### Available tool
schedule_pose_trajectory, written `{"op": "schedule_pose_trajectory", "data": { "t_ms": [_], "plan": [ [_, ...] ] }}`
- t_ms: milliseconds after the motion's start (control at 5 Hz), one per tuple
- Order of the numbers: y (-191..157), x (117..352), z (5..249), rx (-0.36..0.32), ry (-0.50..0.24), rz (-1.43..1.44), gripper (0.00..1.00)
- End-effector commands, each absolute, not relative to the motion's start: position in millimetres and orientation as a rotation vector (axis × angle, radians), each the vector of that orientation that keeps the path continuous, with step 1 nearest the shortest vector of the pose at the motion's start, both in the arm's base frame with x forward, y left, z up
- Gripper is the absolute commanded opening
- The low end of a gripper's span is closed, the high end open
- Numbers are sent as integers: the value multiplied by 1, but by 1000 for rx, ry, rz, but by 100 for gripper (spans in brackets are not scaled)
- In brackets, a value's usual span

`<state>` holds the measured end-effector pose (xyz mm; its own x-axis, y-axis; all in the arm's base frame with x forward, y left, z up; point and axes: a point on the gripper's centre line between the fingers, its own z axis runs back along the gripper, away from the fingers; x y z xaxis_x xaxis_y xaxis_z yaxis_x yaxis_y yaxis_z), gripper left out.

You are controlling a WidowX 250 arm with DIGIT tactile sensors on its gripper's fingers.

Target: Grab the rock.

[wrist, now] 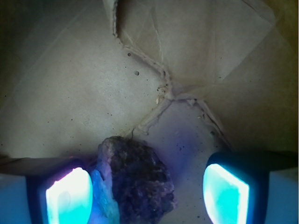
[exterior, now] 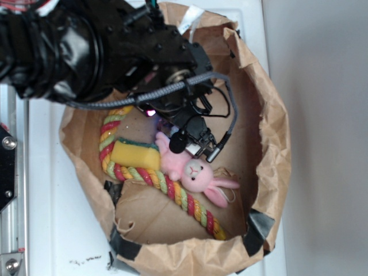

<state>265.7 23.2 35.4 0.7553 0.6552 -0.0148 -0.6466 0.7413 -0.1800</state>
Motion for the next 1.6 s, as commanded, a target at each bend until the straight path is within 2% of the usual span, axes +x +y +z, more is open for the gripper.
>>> {"op": "schedule_pose_trajectory", "data": {
  "t_ms": [0,200,600,800,1200,1400],
  "plan": [
    [13,274,49,-230,-113,697,100],
    [3,274,43,-247,-118,673,100],
    [-6,278,38,-333,-160,632,100],
    [-9,283,35,-302,-175,643,100],
    [-1,299,28,-266,-157,728,97],
    [2,302,27,-260,-148,756,0]
  ]
}}
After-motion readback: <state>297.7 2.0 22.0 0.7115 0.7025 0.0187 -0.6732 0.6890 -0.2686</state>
